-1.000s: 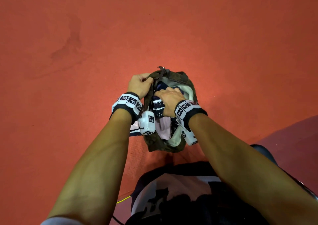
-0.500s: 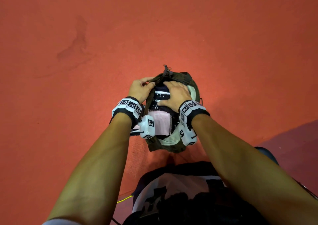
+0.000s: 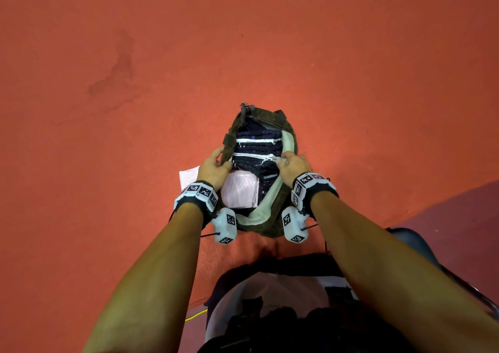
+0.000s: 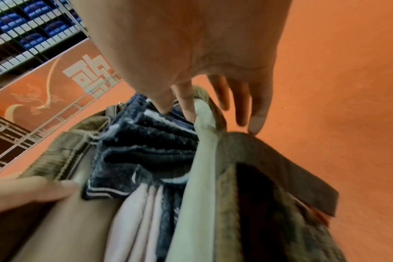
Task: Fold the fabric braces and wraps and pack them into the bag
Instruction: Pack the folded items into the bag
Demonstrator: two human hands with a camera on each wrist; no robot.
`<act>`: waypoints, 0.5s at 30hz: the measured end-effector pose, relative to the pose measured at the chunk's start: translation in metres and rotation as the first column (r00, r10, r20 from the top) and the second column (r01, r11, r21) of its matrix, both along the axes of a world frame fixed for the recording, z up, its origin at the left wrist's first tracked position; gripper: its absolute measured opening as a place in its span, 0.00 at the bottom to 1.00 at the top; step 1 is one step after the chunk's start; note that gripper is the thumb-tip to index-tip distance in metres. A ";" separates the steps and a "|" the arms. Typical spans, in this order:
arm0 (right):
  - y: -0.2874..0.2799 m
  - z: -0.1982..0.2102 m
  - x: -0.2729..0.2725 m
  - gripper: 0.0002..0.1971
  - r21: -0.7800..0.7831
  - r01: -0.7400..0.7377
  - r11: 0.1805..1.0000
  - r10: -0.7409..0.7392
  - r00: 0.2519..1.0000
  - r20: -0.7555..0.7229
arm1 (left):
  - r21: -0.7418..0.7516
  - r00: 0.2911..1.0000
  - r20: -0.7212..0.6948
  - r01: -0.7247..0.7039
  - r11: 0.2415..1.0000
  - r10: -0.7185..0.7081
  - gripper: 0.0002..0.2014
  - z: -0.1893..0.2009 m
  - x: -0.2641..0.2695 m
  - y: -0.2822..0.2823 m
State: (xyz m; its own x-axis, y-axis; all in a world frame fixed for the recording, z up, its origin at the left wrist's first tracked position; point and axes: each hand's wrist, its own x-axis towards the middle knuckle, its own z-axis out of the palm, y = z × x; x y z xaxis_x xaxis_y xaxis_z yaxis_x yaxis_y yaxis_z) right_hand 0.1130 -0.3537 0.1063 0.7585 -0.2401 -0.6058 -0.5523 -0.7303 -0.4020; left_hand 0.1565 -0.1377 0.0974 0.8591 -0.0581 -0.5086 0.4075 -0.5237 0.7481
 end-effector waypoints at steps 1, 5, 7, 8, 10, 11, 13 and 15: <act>0.002 0.000 -0.004 0.20 0.006 0.002 1.000 -0.002 1.000 0.017 | -0.008 1.000 0.019 -0.002 1.000 0.002 0.22 0.001 -0.001 -0.001; 0.005 0.010 -0.007 0.23 -0.006 0.071 0.997 -0.070 0.987 0.142 | 0.005 0.998 0.057 0.034 0.999 -0.034 0.16 0.011 0.000 -0.007; 0.005 0.018 -0.005 0.28 -0.012 0.075 0.997 -0.072 0.982 0.177 | 0.050 0.995 0.074 0.067 0.996 -0.071 0.14 0.015 0.002 -0.010; 0.004 0.023 -0.003 0.29 -0.013 0.070 0.997 -0.066 0.981 0.185 | 0.065 0.993 0.079 0.084 0.994 -0.089 0.14 0.018 0.003 -0.011; 0.003 0.034 0.001 0.31 -0.018 0.049 0.999 -0.044 0.977 0.211 | 0.069 0.990 0.089 0.105 0.992 -0.111 0.15 0.024 0.007 -0.015; 0.002 0.040 0.004 0.31 -0.018 0.044 0.999 -0.039 0.973 0.227 | 0.076 0.988 0.096 0.117 0.990 -0.124 0.16 0.027 0.009 -0.016; 0.002 0.051 0.011 0.32 -0.025 0.041 0.999 -0.033 0.965 0.259 | 0.080 0.985 0.103 0.128 0.988 -0.136 0.17 0.033 0.012 -0.021; 0.004 0.062 0.016 0.33 -0.050 0.028 0.998 -0.013 0.961 0.278 | 0.055 0.986 0.108 0.125 0.991 -0.130 0.17 0.038 0.014 -0.027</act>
